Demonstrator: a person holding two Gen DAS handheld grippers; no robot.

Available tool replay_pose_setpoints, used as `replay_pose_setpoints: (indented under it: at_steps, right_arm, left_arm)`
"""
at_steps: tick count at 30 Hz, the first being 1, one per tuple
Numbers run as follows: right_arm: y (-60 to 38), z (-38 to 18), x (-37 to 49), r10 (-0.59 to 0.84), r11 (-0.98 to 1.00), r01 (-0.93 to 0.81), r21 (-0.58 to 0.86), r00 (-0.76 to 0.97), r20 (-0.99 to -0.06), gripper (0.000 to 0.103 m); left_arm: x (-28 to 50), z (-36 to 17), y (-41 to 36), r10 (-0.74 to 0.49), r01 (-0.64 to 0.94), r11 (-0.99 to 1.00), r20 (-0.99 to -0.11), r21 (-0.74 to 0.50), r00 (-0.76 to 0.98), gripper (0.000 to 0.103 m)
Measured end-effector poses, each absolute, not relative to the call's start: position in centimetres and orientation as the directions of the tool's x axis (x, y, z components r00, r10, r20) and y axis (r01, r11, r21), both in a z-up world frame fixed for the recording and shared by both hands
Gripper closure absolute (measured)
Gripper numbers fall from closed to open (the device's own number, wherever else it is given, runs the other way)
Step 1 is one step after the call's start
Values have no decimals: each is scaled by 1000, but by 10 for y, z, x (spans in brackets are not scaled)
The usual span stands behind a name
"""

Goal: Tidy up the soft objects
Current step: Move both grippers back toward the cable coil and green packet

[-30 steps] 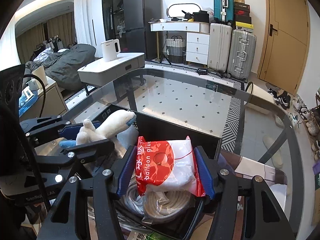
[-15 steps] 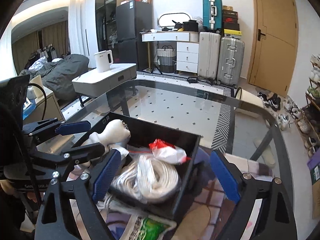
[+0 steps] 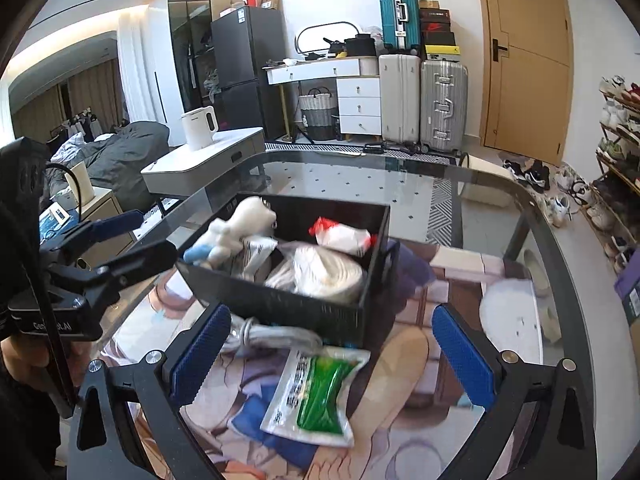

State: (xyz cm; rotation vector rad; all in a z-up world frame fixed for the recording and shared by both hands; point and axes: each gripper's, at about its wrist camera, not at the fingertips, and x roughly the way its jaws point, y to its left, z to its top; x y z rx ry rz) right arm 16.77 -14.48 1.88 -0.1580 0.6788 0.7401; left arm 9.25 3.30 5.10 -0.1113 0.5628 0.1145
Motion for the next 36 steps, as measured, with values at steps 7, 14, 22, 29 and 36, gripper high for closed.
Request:
replay_pose_setpoints:
  at_steps: [7, 14, 22, 29, 36]
  right_arm:
    - [-149, 4, 163, 549, 754, -648, 106, 534, -644, 1]
    - [-154, 4, 166, 546, 767, -631, 111, 552, -631, 1]
    - [-148, -3, 161, 526, 768, -636, 75, 559, -641, 1]
    - [-142, -10, 161, 516, 765, -641, 63, 551, -656, 1]
    - [-140, -28, 164, 493, 770, -633, 80, 511, -704, 1]
  left_arm:
    - [84, 39, 22, 119, -162, 986, -562, -26, 818, 0]
    - [80, 31, 15, 140, -170, 985, -566, 0, 813, 0]
    - [82, 20, 17, 153, -189, 982, -579, -2, 801, 0]
    - [82, 11, 21, 161, -206, 978, -591, -10, 790, 0]
    - [83, 6, 32, 134, -221, 973, -612, -69, 779, 0]
